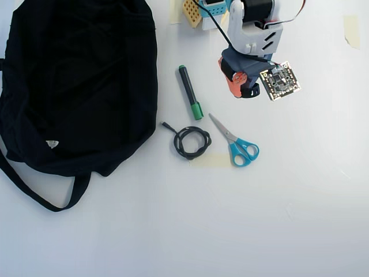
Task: Put the bike light into the black bag
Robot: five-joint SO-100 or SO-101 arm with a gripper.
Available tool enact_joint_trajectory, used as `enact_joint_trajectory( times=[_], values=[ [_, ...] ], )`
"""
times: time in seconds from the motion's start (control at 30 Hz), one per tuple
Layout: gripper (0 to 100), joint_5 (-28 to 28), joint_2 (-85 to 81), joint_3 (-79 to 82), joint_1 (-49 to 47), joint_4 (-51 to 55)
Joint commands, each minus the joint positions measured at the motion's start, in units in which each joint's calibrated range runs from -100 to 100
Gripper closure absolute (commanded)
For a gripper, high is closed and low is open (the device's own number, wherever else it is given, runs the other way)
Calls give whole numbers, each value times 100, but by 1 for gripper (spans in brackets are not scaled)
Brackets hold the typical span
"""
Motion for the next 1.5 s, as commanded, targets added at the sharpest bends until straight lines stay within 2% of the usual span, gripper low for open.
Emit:
enact_joint_trajectory(
  times=[0.0,0.17,0.37,0.63,0.9,1.03,1.17,1.47],
  values=[
    [98,-496,-394,-280,159,45],
    [98,-1266,-535,-414,406,-67],
    [98,-1869,-535,-657,653,-128],
    [98,-1691,-427,-675,1835,-153],
    [98,-1188,-419,-648,3263,-196],
    [98,-1004,-419,-720,4056,-481],
    [98,-994,-402,-639,4879,-1075],
    [98,-994,29,-576,6793,-1643]
  ],
)
